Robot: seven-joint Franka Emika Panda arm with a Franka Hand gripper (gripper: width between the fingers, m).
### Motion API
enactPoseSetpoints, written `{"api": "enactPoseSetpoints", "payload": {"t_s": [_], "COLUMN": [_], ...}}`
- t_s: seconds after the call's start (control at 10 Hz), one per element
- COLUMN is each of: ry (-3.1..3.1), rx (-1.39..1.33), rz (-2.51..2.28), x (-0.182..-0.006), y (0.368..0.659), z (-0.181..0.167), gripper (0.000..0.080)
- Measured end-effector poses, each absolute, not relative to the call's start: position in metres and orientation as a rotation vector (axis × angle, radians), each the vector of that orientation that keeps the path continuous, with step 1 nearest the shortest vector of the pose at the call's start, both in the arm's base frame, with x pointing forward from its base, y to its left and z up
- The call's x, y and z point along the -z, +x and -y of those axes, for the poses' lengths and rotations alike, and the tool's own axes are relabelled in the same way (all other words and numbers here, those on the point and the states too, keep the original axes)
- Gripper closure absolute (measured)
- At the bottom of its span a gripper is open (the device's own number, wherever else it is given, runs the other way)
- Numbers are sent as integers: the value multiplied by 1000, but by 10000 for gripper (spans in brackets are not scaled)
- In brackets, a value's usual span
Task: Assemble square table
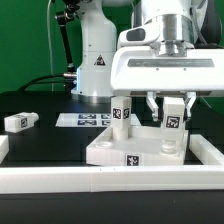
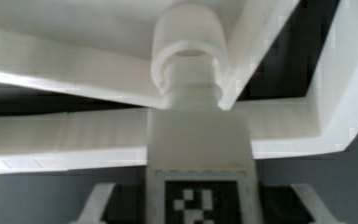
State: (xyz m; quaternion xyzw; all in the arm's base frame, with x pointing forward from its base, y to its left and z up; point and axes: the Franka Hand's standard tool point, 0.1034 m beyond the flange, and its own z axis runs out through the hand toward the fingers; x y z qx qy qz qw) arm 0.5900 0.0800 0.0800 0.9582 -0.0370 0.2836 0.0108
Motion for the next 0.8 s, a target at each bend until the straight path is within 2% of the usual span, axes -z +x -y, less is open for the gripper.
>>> {"api": "enactPoseSetpoints", "payload": {"t_s": [0.8], "ry": [2980], "rx": [-881], "rz": [95], "x": [-66], "y": [586], "z": [-82], "gripper": [512]}}
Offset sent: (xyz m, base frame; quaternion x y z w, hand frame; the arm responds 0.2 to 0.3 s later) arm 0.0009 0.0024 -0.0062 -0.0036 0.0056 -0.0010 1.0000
